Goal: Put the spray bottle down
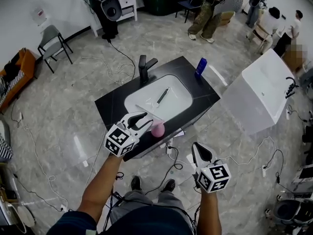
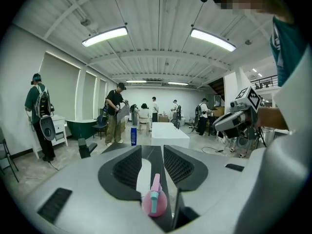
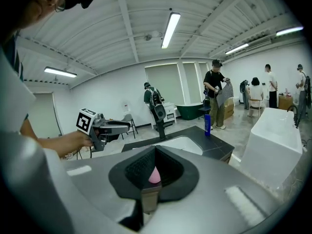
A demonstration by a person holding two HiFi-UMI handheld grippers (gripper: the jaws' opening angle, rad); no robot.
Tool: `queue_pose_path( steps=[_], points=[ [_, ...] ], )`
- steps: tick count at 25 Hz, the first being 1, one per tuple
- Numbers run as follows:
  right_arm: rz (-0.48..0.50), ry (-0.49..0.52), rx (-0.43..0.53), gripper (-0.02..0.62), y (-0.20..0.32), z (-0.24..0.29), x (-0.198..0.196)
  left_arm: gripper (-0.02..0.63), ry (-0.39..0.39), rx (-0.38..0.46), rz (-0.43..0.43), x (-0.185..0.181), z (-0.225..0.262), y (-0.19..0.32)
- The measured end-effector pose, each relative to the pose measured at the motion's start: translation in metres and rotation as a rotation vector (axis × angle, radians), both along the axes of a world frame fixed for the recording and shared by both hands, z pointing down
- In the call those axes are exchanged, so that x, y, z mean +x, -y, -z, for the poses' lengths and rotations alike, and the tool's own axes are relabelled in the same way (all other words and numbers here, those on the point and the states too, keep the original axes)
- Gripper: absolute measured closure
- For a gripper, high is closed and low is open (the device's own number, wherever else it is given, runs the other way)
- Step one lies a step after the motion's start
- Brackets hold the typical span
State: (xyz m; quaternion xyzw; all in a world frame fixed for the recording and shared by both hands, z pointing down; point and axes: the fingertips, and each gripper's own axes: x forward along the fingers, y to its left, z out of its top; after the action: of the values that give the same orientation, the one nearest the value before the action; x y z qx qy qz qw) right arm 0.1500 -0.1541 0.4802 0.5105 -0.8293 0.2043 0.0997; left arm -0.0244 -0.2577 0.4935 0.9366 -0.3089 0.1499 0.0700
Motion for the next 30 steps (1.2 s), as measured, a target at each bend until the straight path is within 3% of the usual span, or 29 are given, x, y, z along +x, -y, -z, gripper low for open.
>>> queue_pose_path(
  steps=[13, 30],
  points=[
    [0.127, -0.081, 0.176, 0.588, -0.025, 0.09, -0.024, 0.48, -0.025, 0.134, 0.106, -0.066, 0.093, -0.067],
    [0.194, -0.093, 0.25, 0.588, -0.068, 0.138, -0.001, 0.491, -0.016, 0.226, 0.252, -0.099, 0.152, -0.16]
  ],
)
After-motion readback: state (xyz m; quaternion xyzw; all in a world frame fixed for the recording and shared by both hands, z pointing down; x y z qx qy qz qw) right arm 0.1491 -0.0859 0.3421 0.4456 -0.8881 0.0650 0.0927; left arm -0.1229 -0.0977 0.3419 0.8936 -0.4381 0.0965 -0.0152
